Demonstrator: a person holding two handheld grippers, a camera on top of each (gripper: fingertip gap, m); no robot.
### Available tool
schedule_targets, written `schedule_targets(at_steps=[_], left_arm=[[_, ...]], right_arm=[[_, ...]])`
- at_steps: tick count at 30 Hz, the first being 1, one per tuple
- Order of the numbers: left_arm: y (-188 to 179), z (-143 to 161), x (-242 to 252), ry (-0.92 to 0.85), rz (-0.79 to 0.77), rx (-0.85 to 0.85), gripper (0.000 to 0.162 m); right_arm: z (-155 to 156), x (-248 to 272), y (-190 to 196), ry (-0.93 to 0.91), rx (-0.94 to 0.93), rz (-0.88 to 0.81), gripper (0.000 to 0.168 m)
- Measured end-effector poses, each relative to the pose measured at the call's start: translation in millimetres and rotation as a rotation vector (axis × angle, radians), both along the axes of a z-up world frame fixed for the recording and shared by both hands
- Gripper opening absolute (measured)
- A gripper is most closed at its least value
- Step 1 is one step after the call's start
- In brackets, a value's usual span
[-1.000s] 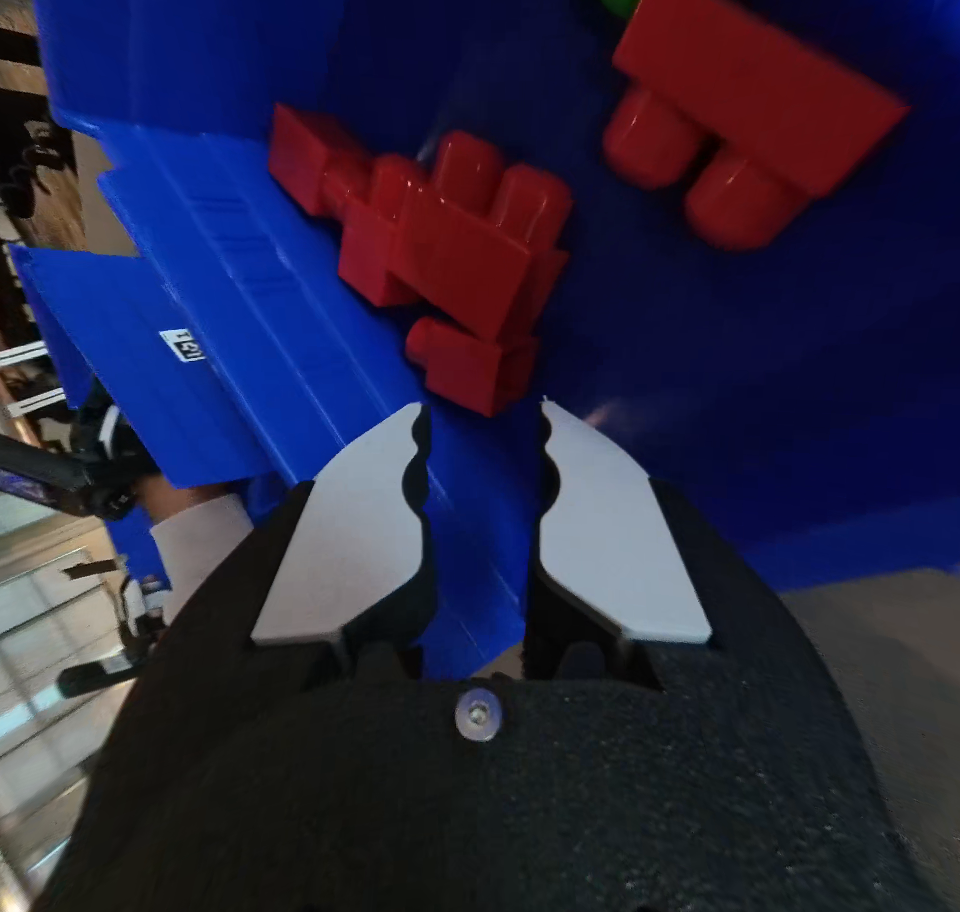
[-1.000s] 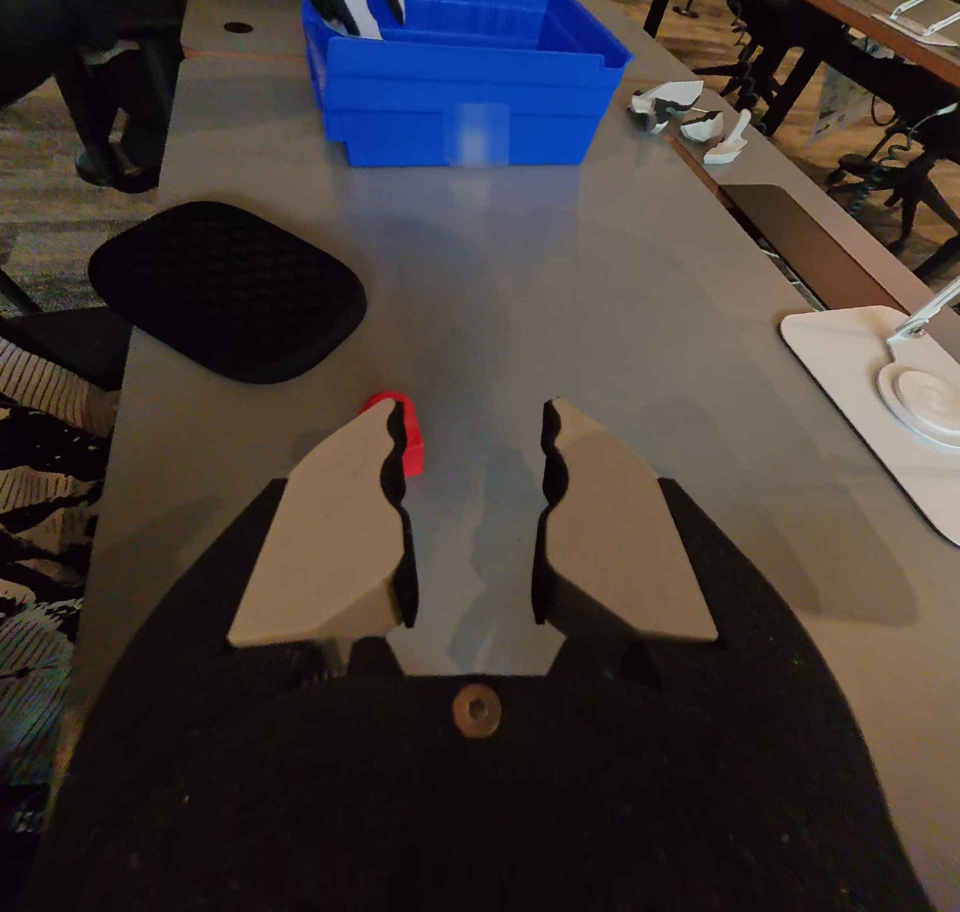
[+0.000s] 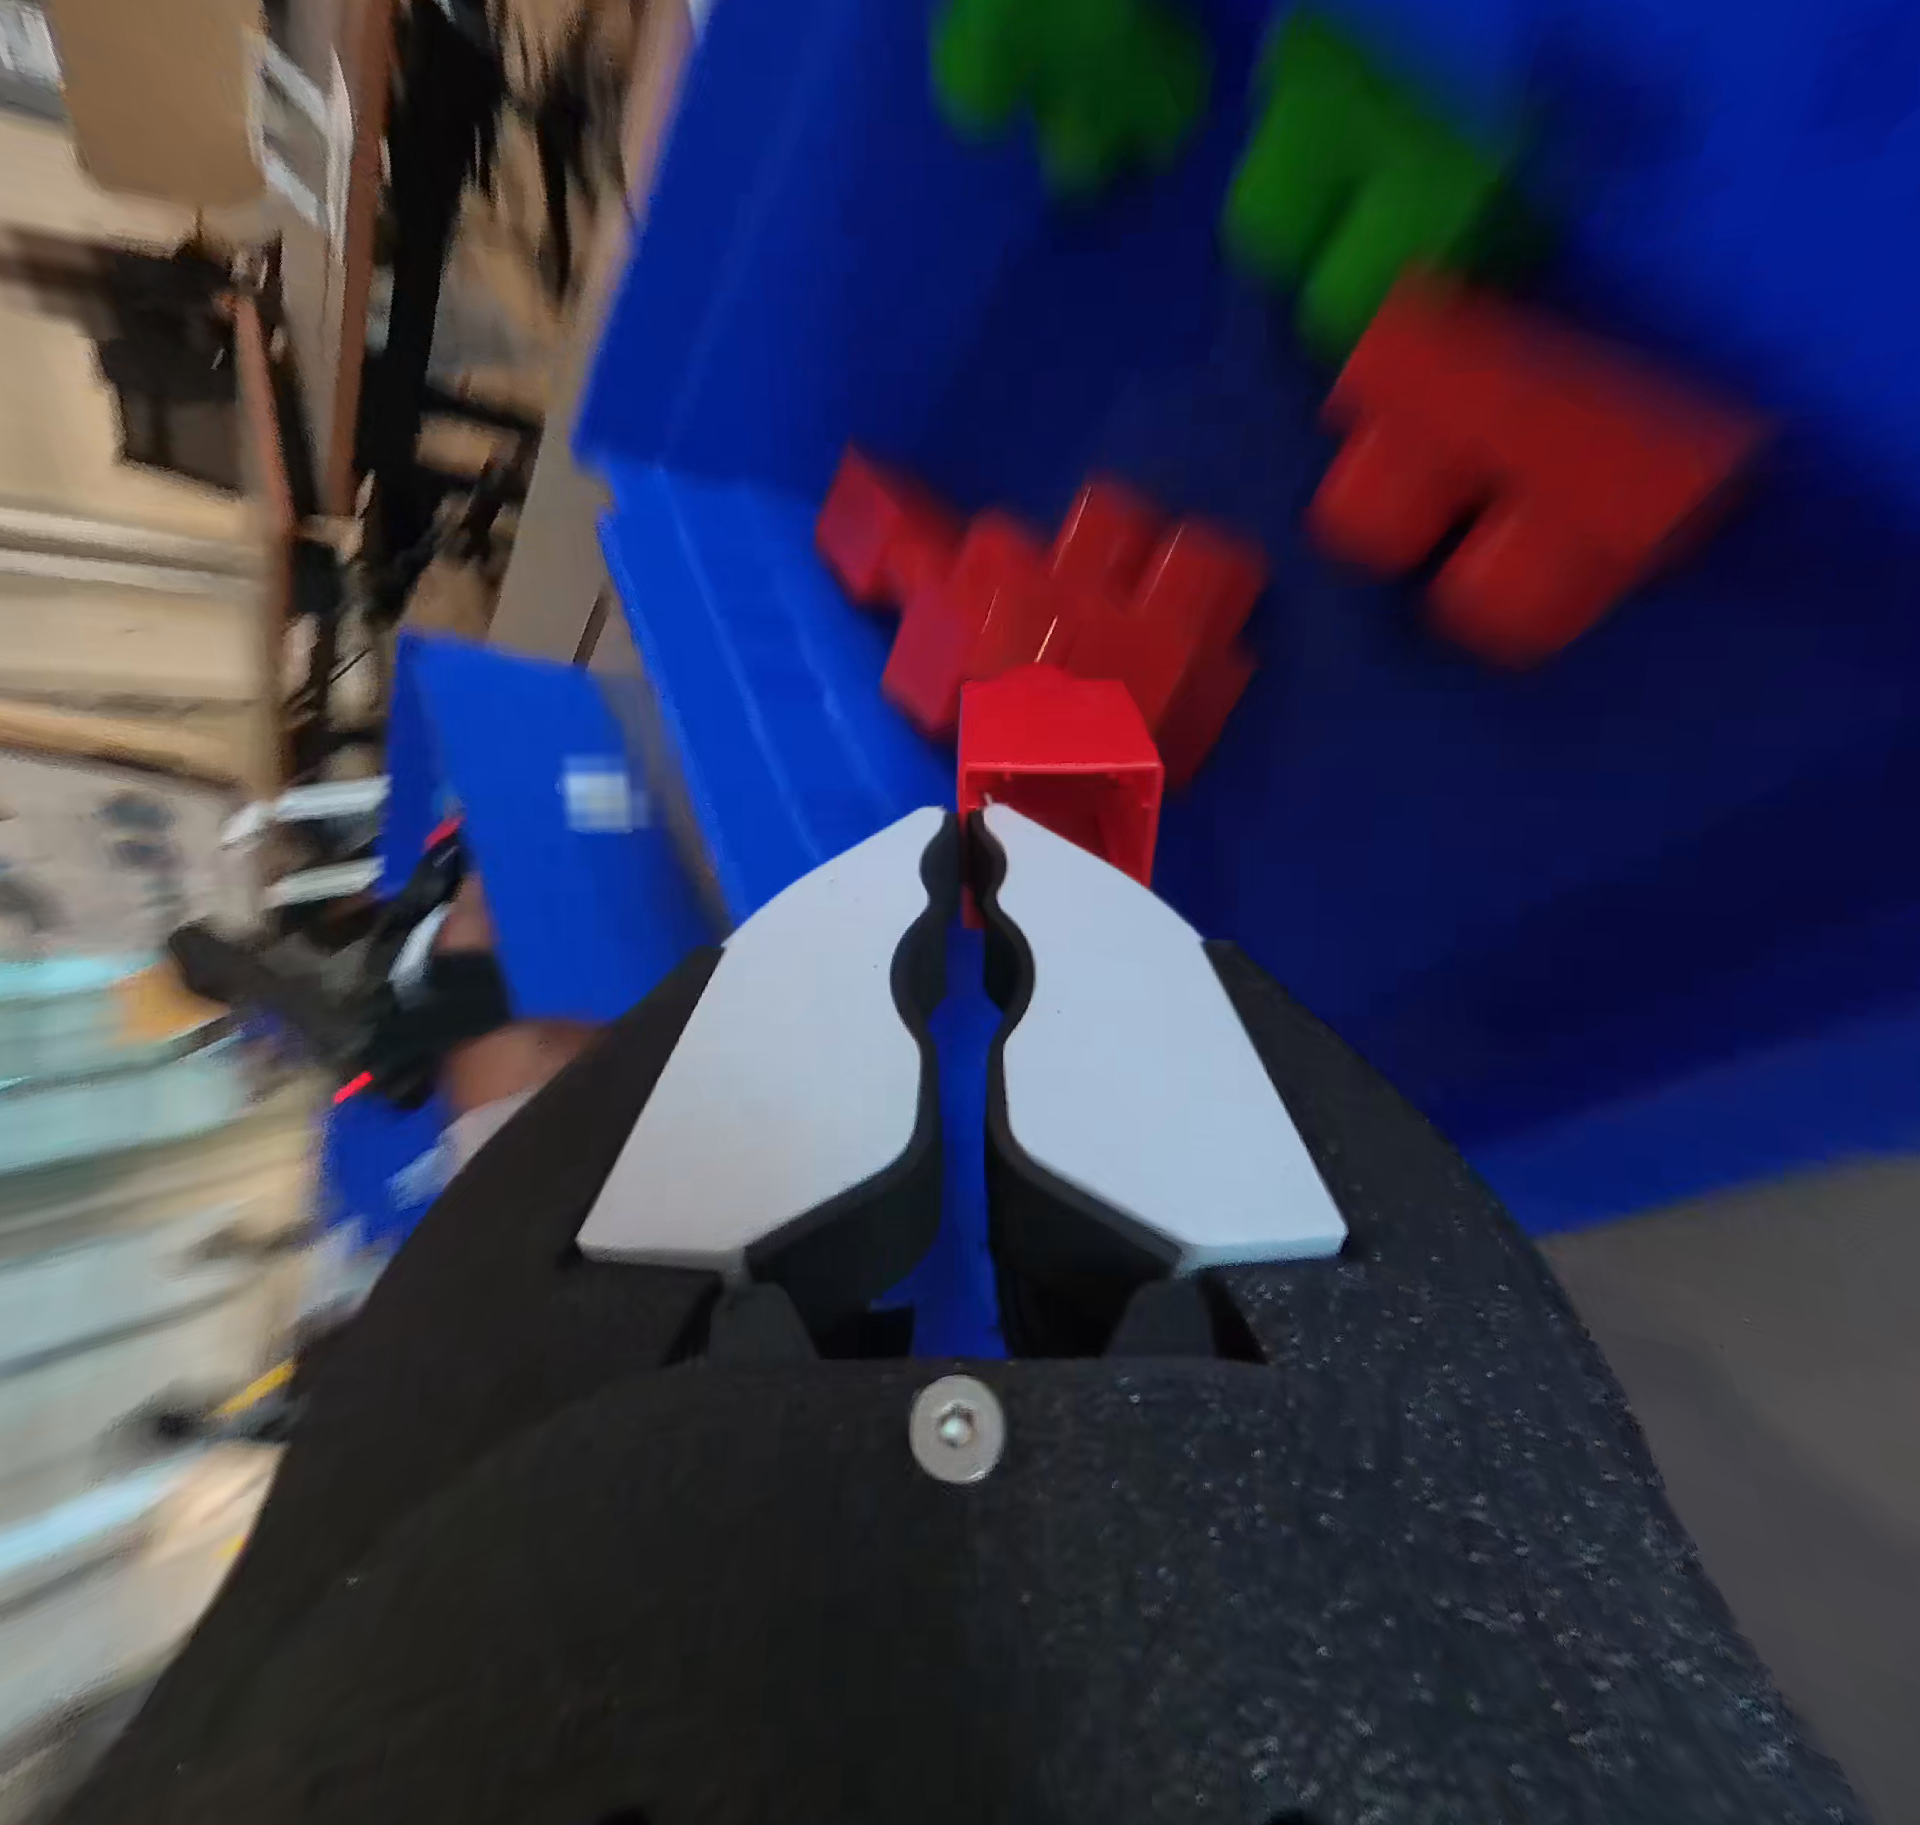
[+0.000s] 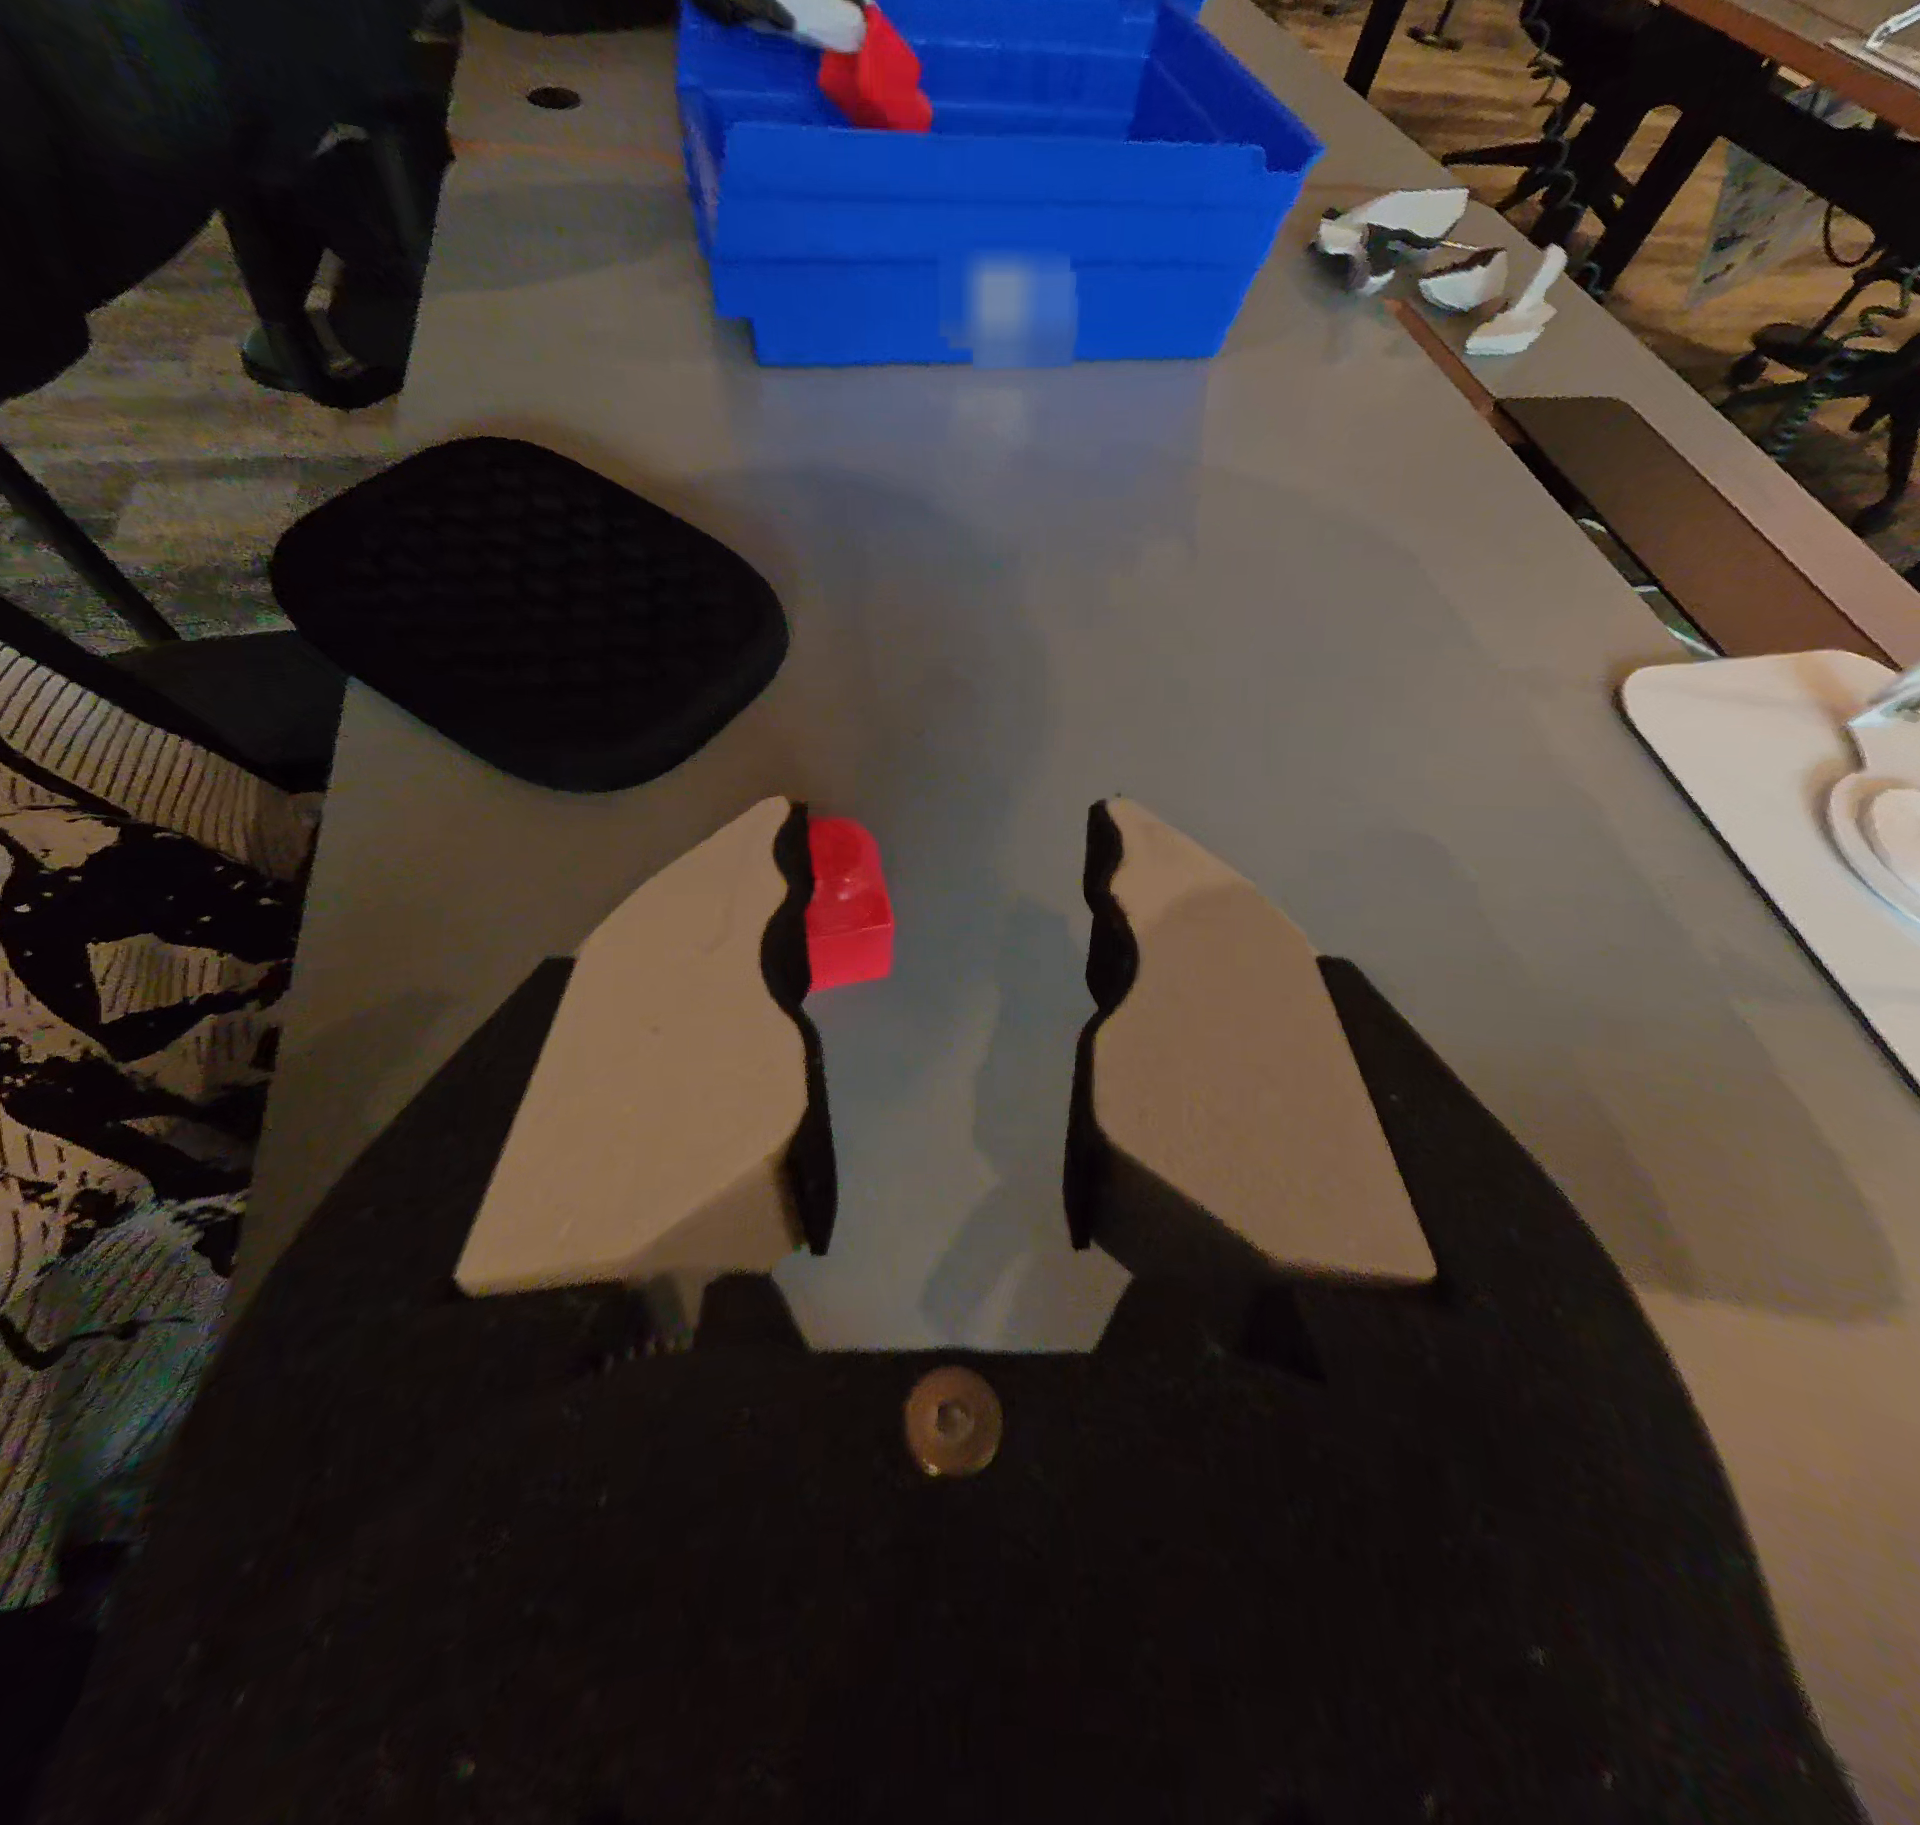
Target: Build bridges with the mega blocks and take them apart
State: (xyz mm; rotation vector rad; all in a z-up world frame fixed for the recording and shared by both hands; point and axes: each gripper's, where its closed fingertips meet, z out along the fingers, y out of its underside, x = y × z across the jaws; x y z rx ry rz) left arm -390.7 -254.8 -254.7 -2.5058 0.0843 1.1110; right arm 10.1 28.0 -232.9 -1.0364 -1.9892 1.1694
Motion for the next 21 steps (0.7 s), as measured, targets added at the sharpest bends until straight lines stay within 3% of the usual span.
schedule_targets(at_steps=[12,21], left_arm=[[85.2,75.9,122.9,-0.27,-0.344,0.553,0.001],[132.2,127.7,240.3,-0.575,-0.702,0.899,0.001]], right_arm=[[20.4,-16.3,-46.9,0.014,0.036,0.147,0.051],[68.0,-42.5,-82.5,0.176,-0.124,0.239,0.051]])
